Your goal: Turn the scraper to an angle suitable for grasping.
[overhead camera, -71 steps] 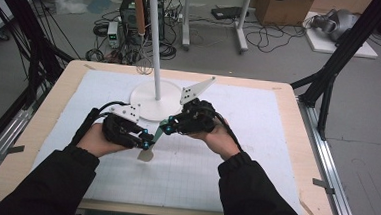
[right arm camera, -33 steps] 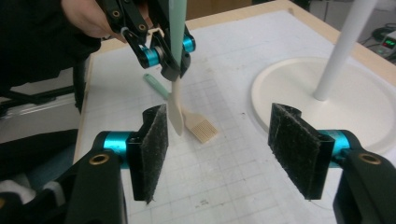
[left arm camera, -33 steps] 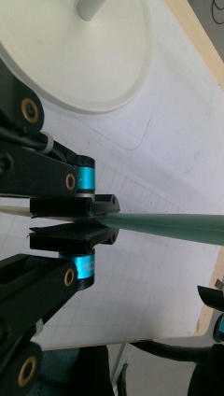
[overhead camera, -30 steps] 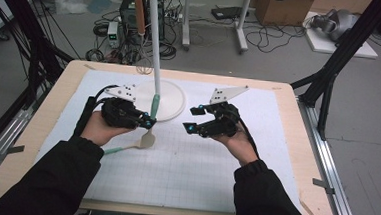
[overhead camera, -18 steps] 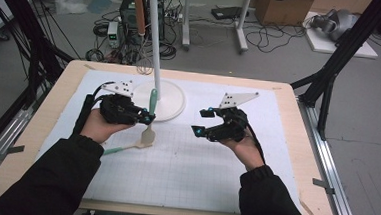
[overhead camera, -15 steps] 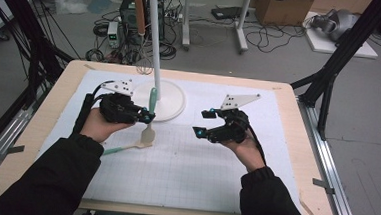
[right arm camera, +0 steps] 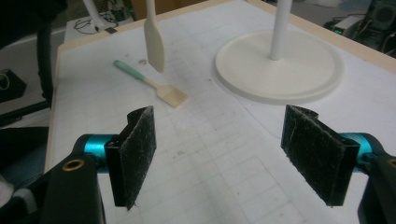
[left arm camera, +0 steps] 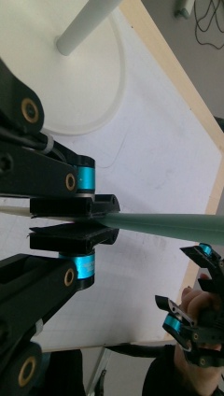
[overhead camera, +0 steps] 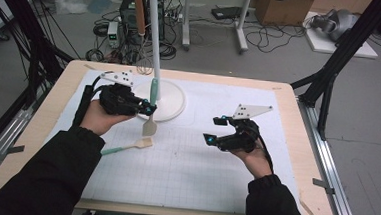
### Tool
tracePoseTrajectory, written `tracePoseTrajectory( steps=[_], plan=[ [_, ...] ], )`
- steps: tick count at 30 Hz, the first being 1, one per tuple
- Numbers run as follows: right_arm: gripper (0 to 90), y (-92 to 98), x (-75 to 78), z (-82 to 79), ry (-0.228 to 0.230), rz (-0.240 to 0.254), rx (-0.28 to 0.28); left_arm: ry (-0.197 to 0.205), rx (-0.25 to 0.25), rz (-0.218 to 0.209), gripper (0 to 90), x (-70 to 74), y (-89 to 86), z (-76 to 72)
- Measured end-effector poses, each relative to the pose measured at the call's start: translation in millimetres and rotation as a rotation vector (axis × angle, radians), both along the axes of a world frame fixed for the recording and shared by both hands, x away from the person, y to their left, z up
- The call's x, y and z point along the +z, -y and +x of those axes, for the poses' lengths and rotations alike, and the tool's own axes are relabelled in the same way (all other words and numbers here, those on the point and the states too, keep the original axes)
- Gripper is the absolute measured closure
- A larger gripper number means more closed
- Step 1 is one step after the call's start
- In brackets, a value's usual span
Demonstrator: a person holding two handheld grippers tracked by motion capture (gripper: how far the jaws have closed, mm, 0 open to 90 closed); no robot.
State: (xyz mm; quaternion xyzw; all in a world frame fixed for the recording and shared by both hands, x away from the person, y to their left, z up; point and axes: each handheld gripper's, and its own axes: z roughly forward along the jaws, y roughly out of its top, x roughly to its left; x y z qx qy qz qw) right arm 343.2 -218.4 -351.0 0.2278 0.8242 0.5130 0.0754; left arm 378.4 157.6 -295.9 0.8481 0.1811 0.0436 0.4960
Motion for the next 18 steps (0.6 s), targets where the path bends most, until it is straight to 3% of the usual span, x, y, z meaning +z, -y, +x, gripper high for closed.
tracePoseTrajectory(
  steps=[10, 18],
  plan=[
    [24.3, 22.9, -15.0, -11.2, -0.004, 0.004, -0.049, 0.012, 0.001, -0.004, 84.3, 9.6, 3.1, 1.9],
    [24.4, 30.6, -21.4, -15.2, -0.012, -0.008, -0.065, 0.006, 0.004, -0.008, 84.3, 11.9, 2.2, 5.9]
  ],
)
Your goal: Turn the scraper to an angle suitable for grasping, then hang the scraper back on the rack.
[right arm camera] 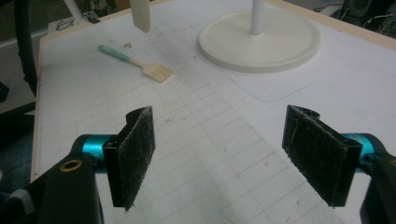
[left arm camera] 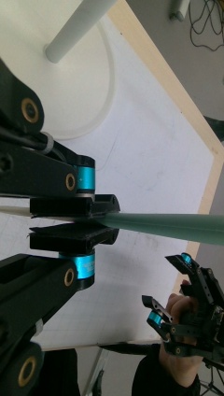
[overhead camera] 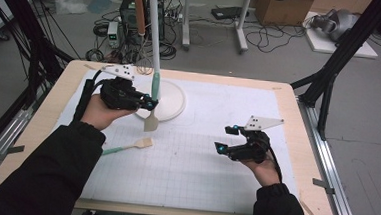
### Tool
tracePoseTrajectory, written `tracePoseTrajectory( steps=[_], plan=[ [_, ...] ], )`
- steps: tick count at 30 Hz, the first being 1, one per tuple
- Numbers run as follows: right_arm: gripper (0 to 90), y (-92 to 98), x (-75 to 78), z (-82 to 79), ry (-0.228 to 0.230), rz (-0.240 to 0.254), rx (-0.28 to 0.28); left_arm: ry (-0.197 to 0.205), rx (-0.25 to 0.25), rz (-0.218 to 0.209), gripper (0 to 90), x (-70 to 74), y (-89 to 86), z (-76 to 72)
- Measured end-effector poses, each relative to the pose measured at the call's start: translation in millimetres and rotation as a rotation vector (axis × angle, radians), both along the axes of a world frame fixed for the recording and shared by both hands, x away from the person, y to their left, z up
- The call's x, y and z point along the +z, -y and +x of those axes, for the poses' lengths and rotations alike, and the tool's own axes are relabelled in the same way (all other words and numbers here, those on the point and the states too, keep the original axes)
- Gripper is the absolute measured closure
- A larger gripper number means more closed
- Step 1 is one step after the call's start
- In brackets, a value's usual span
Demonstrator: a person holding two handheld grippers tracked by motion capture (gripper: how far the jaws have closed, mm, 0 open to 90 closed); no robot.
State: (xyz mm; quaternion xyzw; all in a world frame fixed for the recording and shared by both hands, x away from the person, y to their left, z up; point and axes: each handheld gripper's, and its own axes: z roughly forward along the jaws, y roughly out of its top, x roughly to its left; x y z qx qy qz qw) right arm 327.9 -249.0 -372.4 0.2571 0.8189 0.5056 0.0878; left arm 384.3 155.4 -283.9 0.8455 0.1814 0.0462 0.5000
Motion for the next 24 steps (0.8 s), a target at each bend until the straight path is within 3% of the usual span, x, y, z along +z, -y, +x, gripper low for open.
tracePoseTrajectory(
  steps=[11, 24],
  plan=[
    [24.4, 3.8, -5.6, -1.0, 0.001, -0.018, -0.006, -0.016, 0.013, -0.024, 84.3, 15.7, -1.9, 12.8],
    [24.4, 4.7, -4.8, -0.5, 0.008, -0.010, -0.007, 0.010, 0.032, -0.057, 84.3, 52.6, -2.0, 30.6]
  ],
)
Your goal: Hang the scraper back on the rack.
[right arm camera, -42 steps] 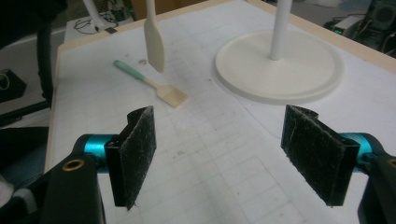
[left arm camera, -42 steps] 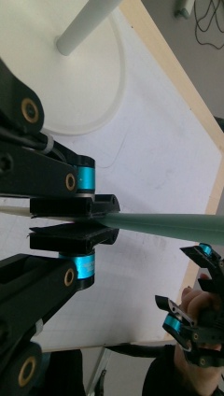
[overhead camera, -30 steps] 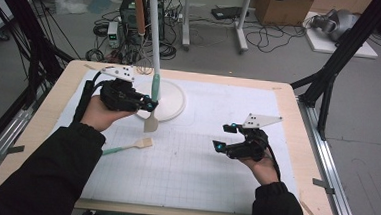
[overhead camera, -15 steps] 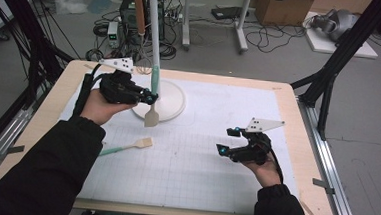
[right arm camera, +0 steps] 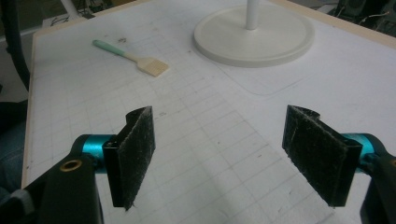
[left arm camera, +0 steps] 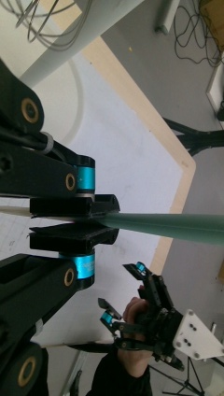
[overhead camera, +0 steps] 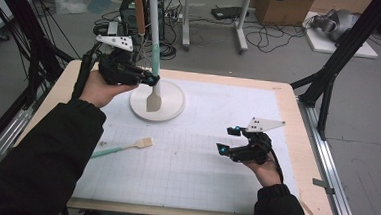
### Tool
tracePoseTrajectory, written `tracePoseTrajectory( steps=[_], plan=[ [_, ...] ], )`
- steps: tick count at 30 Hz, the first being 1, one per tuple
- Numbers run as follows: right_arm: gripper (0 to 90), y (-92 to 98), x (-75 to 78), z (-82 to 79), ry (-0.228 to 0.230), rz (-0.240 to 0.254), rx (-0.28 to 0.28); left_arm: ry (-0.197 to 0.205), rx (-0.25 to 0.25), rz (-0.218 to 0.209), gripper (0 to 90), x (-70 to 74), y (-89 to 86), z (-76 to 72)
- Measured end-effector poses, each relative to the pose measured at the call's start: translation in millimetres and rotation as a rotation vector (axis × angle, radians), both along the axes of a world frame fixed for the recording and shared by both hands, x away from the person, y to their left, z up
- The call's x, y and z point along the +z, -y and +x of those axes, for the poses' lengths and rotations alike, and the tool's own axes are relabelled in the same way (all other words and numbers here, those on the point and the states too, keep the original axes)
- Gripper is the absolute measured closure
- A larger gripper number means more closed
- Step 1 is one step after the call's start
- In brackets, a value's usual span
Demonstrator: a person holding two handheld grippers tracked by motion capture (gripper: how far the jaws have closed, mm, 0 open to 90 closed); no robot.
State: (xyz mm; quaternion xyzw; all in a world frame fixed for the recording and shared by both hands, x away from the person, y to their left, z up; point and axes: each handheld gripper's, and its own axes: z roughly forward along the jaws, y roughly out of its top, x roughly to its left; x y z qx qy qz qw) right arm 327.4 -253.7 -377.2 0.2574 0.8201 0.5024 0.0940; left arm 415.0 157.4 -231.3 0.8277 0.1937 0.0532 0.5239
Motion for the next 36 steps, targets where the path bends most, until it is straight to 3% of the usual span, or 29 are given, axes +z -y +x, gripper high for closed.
tracePoseTrajectory(
  steps=[19, 30, 36],
  plan=[
    [24.4, -1.4, -1.8, 1.4, 0.006, -0.008, 0.017, 0.042, 0.040, -0.058, 84.3, 42.3, -2.0, 21.4],
    [24.4, -2.0, -2.0, 1.0, 0.013, -0.009, 0.024, 0.031, 0.069, -0.099, 84.3, 59.3, -17.6, 37.3],
    [24.4, -0.9, -1.5, 0.9, 0.015, -0.004, 0.022, 0.016, 0.063, -0.110, 84.3, 63.8, -16.9, 48.4]
  ],
)
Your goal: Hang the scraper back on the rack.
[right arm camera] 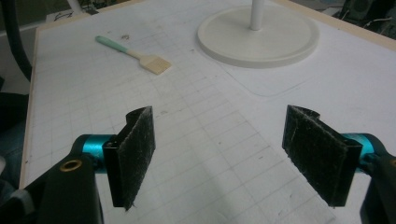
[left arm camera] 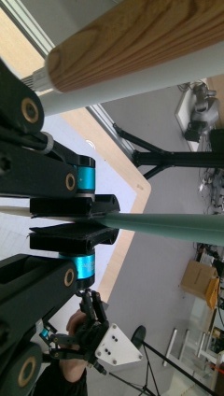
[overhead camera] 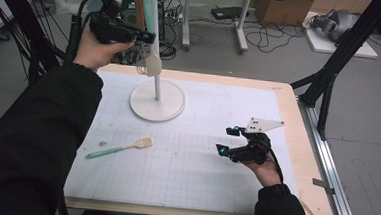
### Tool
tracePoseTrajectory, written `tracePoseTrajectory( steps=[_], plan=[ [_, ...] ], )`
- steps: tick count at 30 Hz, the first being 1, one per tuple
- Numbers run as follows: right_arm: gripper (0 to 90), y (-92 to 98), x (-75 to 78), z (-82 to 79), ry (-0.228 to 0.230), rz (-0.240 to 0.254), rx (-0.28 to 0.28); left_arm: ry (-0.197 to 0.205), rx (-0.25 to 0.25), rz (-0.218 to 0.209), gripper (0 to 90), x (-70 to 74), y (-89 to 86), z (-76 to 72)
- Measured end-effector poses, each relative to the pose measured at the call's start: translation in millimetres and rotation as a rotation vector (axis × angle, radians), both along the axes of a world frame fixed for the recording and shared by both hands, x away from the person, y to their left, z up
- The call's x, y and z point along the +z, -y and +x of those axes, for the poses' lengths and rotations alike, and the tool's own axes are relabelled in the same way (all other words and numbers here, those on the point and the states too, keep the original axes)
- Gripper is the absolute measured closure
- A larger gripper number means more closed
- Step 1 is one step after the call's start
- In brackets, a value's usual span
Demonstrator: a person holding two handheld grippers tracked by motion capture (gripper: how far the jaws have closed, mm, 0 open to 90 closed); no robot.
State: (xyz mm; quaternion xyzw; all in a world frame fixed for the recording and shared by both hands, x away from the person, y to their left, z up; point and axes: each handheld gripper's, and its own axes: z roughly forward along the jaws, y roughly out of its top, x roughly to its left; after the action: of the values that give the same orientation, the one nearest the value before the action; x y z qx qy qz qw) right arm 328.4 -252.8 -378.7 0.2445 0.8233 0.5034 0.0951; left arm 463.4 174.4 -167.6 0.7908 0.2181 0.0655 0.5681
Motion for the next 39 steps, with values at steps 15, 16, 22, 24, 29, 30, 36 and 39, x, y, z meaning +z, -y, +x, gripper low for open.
tracePoseTrajectory(
  steps=[15, 16, 22, 24, 29, 30, 36, 39],
  plan=[
    [24.4, 0.1, -0.3, -0.4, 0.001, 0.003, -0.002, -0.022, -0.001, -0.028, 84.2, -6.1, -6.4, 13.7],
    [24.3, 0.6, -0.2, -0.1, 0.007, 0.004, -0.002, -0.023, -0.001, -0.028, 84.2, -6.1, -6.3, 14.1],
    [24.3, 0.1, -0.5, -0.3, 0.005, 0.005, 0.004, -0.039, 0.002, -0.036, 84.2, -9.5, -4.9, 18.7],
    [24.3, 0.6, -0.2, -0.2, 0.011, 0.006, 0.005, -0.041, 0.004, -0.040, 84.2, -10.1, -4.4, 20.1],
    [24.3, 1.1, -0.7, -0.1, 0.003, 0.008, 0.001, -0.049, 0.009, -0.048, 84.1, -12.3, -2.0, 23.0],
    [24.3, 1.2, -0.8, 0.1, 0.004, 0.009, 0.002, -0.048, 0.016, -0.047, 84.0, -12.6, -2.2, 23.7],
    [24.3, 0.6, -1.3, 0.2, 0.006, 0.010, 0.007, -0.038, 0.034, -0.029, 82.4, -11.8, -1.7, 21.1],
    [24.3, 0.4, -1.3, 0.1, 0.007, 0.008, 0.007, -0.033, 0.055, -0.014, 74.8, -11.2, -1.9, 18.8]
  ],
)
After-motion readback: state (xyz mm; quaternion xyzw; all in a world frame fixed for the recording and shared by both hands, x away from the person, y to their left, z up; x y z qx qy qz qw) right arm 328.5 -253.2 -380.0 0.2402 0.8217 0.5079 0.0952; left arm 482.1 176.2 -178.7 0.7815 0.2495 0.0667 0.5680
